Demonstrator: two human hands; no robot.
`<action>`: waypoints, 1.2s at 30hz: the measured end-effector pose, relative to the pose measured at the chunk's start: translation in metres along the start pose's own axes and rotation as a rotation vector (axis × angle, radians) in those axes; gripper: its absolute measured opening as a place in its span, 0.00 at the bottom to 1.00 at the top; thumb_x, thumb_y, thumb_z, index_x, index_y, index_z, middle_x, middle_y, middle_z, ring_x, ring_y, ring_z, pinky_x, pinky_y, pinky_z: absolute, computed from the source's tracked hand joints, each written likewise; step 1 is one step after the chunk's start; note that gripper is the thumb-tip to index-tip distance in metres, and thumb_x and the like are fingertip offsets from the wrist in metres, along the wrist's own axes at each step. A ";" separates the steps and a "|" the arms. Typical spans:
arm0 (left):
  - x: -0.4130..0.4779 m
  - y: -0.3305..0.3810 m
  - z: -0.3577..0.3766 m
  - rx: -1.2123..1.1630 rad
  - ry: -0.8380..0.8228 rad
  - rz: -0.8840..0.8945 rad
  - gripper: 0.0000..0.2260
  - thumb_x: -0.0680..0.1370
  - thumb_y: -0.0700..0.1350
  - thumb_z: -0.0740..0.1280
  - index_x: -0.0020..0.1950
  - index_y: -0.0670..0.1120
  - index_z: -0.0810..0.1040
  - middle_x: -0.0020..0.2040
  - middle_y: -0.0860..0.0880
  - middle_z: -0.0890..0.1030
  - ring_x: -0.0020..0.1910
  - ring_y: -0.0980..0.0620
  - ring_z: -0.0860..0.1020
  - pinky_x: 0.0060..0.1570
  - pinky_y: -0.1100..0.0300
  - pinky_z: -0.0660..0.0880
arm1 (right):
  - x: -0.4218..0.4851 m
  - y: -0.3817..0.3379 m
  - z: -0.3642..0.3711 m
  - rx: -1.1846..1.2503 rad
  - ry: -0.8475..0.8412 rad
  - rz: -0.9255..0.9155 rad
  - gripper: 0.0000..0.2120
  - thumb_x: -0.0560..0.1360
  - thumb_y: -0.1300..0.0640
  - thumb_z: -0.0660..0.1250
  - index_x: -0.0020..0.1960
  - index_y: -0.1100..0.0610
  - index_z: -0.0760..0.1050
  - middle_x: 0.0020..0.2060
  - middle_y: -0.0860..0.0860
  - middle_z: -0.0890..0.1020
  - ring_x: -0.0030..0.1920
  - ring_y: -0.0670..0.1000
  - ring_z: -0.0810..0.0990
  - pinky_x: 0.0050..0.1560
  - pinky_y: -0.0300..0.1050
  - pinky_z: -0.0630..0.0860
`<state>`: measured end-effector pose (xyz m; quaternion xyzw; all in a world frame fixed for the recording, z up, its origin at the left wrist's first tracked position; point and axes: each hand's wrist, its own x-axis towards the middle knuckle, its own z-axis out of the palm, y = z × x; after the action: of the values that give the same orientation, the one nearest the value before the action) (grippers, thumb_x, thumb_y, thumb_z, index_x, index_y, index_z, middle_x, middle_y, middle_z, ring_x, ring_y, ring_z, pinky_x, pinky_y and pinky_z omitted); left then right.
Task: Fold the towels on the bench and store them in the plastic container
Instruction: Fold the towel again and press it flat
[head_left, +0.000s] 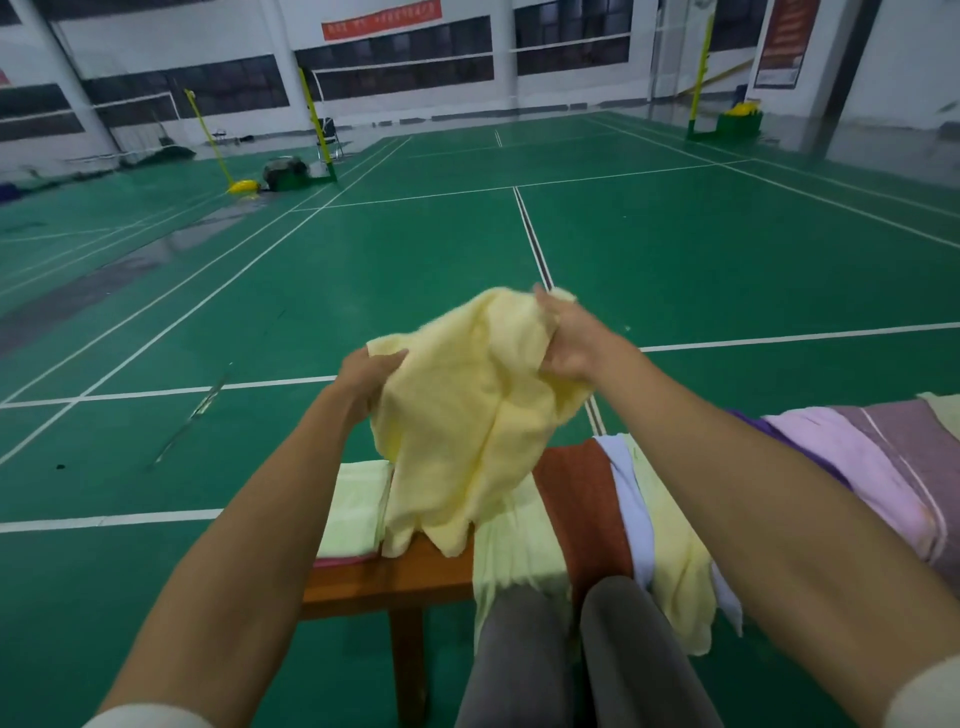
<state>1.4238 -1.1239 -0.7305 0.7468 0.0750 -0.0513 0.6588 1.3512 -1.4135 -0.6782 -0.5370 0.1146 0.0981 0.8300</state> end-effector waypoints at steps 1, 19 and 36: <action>0.002 -0.002 -0.002 0.026 0.011 -0.025 0.19 0.72 0.46 0.78 0.60 0.42 0.83 0.54 0.43 0.85 0.47 0.47 0.84 0.43 0.55 0.81 | -0.002 0.008 -0.003 -0.179 -0.032 0.093 0.14 0.80 0.48 0.68 0.59 0.57 0.80 0.49 0.55 0.85 0.47 0.55 0.84 0.47 0.52 0.81; -0.015 0.006 0.008 -0.235 -0.027 -0.127 0.17 0.78 0.51 0.74 0.59 0.41 0.80 0.53 0.44 0.85 0.48 0.43 0.84 0.47 0.47 0.83 | 0.008 0.003 -0.009 -0.017 0.034 -0.039 0.16 0.78 0.49 0.72 0.60 0.58 0.79 0.48 0.55 0.85 0.48 0.55 0.84 0.50 0.52 0.82; -0.004 0.052 0.009 -0.430 0.212 0.083 0.10 0.79 0.47 0.73 0.55 0.42 0.82 0.46 0.46 0.84 0.40 0.48 0.81 0.46 0.52 0.82 | 0.020 -0.043 -0.027 -0.002 0.295 -0.177 0.15 0.75 0.63 0.74 0.60 0.66 0.79 0.53 0.59 0.85 0.42 0.57 0.85 0.41 0.53 0.83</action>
<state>1.4294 -1.1395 -0.6799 0.5931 0.1224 0.0716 0.7926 1.3803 -1.4544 -0.6575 -0.5545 0.1872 -0.0551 0.8090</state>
